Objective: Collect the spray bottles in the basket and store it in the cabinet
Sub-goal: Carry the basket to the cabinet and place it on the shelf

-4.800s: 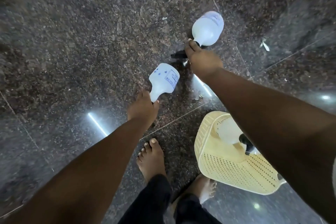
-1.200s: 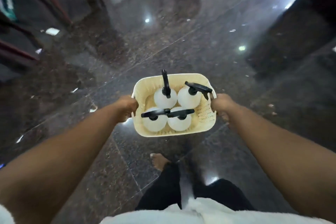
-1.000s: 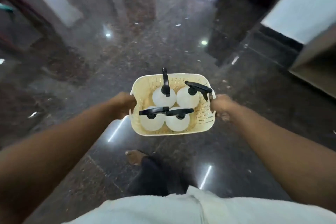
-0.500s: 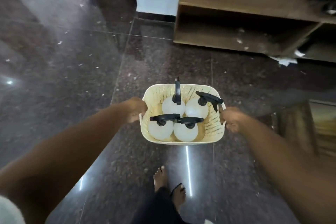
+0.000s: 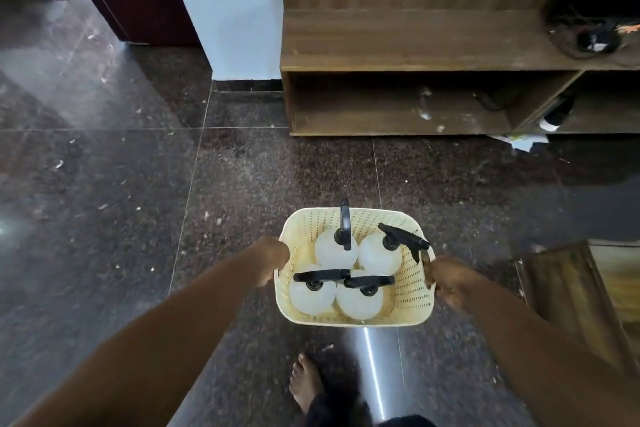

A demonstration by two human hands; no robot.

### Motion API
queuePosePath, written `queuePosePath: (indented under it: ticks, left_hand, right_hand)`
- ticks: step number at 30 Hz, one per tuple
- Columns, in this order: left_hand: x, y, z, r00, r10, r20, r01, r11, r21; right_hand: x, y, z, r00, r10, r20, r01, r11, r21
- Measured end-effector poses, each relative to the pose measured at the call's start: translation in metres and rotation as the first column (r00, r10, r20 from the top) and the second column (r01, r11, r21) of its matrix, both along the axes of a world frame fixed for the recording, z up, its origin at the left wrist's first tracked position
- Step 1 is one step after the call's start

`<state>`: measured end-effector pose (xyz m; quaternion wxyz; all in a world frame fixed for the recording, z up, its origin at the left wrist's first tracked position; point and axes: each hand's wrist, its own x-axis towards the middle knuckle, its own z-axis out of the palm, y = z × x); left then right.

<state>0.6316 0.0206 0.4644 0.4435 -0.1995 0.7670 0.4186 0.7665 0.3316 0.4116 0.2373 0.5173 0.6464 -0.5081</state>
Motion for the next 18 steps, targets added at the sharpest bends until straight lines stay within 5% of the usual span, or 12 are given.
queuePosePath:
  ticks: [18]
  left_hand:
    - [-0.189,0.185,-0.072,0.983,0.058,-0.174,-0.097,0.969,-0.225]
  right_hand:
    - [-0.235,0.164,-0.047,0.994,0.092,0.059,-0.095,0.994,0.057]
